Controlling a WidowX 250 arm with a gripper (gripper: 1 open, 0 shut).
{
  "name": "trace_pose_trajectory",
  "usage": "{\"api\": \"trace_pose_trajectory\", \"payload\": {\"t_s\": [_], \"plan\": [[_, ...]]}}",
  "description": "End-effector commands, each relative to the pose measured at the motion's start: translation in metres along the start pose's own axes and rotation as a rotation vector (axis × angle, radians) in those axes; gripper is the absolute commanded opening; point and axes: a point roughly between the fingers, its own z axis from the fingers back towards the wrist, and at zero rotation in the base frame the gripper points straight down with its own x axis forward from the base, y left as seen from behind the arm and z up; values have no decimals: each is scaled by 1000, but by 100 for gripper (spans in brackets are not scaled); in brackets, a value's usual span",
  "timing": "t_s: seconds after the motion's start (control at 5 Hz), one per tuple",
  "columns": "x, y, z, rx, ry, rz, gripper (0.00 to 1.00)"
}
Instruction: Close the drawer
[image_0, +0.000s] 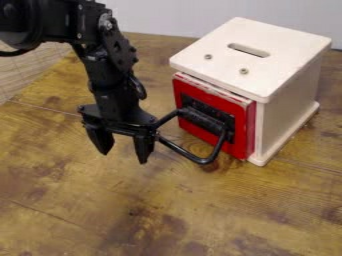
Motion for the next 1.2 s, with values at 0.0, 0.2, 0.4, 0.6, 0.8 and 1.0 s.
{"api": "trace_pose_trajectory", "payload": {"t_s": [0.0,0.2,0.4,0.6,0.8,1.0], "plan": [[15,5,40,-1,-119,8,100],[16,4,42,0,-124,6,100],[17,4,44,0,-128,4,100],[17,3,45,0,-132,1,100],[16,2,47,0,-136,-1,100],[14,2,50,-9,-124,30,100]]}}
